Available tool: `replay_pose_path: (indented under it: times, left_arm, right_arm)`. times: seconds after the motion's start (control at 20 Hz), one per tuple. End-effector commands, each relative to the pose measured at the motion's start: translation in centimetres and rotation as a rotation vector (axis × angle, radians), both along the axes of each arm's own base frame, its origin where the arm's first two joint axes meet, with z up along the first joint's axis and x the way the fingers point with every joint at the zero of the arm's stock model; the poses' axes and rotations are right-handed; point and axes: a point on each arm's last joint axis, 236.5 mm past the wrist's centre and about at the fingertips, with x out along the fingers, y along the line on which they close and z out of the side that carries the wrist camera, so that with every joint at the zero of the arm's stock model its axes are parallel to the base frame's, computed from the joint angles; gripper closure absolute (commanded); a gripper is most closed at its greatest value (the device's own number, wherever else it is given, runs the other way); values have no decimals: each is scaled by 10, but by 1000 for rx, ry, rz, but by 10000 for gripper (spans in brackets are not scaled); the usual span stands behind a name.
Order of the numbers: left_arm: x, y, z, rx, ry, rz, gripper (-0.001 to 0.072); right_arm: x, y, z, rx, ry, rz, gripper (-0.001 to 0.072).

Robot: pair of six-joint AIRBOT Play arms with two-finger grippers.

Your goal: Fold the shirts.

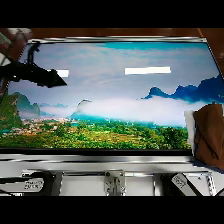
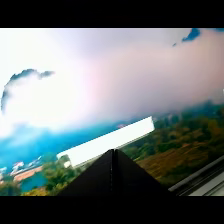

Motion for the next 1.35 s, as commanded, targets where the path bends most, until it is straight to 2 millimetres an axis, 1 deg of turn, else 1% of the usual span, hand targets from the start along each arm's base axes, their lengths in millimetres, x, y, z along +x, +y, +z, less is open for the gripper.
replay_pose_path:
  times: [0.0, 0.05, 0.1, 0.15, 0.2, 0.3, 0.4, 0.5, 0.6, 0.75, 0.8, 1.3]
  left_arm:
    - [-22, 18, -42, 427, 67, -56, 496]
    - [-29, 9, -48, 444, 94, -82, 92]
    - [-36, 1, -55, 445, 133, -91, -11]
    - [-43, -4, -61, 452, 166, -112, -11]
    - [-47, -5, -66, 458, 188, -126, -11]
    - [-49, -5, -70, 462, 205, -131, -11]
    - [-48, -4, -70, 462, 205, -127, -11]
    - [-48, -4, -70, 462, 207, -128, -10]
    - [-48, -4, -72, 463, 210, -129, -11]
    - [-48, -4, -72, 463, 211, -129, -11]
    - [-48, -4, -72, 463, 212, -129, -10]
    - [-48, -4, -73, 463, 212, -130, -11]
  right_arm:
    - [59, 86, 21, -113, -21, 281, 101]
    - [59, 116, -12, -59, 108, 362, 71]
    - [55, 146, -41, 11, 224, 451, 71]
    - [51, 169, -63, 73, 312, 519, 71]
    - [47, 188, -80, 117, 391, 575, 71]
    - [46, 212, -100, 151, 477, 646, 71]
    - [50, 233, -107, 150, 494, 705, 71]
    - [52, 254, -107, 154, 483, 756, 71]
    - [51, 268, -106, 155, 482, 793, 71]
    - [51, 282, -104, 190, 465, 820, 71]
    - [51, 283, -103, 194, 462, 822, 71]
    - [51, 283, -103, 195, 462, 823, 71]
